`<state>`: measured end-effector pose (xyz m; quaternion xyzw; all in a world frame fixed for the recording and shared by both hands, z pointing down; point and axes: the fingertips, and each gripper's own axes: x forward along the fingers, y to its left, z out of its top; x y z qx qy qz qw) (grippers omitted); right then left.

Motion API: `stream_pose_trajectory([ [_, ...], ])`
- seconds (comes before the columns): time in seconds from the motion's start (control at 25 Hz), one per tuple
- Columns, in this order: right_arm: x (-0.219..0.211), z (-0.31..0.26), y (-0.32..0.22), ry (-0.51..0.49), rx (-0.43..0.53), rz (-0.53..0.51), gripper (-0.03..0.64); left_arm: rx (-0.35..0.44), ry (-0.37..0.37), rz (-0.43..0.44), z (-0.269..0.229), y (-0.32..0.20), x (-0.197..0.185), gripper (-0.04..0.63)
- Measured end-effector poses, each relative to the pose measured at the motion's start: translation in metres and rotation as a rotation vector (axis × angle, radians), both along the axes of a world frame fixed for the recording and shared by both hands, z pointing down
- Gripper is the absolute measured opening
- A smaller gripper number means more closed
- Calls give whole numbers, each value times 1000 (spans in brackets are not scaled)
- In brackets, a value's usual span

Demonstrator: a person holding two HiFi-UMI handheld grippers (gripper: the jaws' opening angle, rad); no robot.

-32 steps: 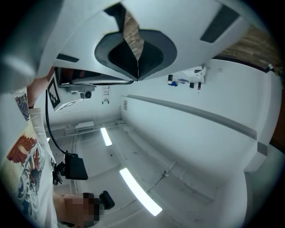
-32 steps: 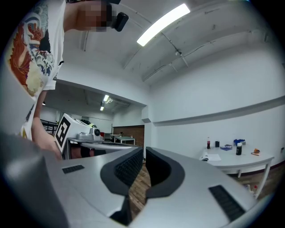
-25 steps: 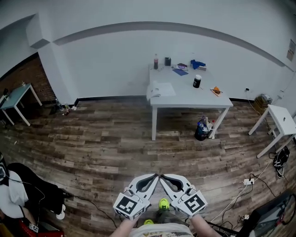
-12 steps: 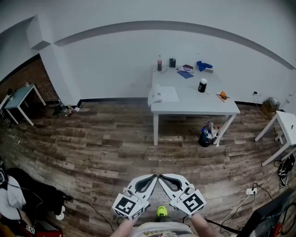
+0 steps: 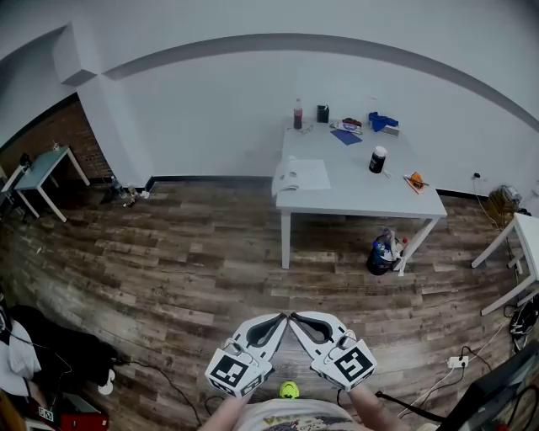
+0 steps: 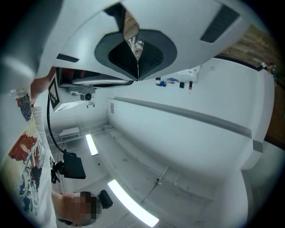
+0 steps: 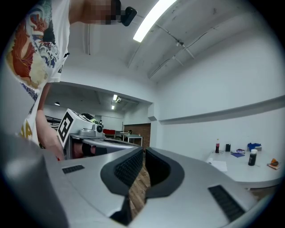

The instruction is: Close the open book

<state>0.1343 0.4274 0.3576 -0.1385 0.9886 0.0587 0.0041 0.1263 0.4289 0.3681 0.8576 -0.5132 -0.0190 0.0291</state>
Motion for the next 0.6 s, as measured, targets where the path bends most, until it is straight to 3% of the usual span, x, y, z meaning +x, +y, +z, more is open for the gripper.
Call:
stream_pose_trajectory([
  [0.32,-13,2,-32,7,1,-11,26,8,-16,-12,-2,-33,-13,14],
  [0.6,-32,9,-90,9,-40,49,26,7,-8,17,4,-91,-33,14],
])
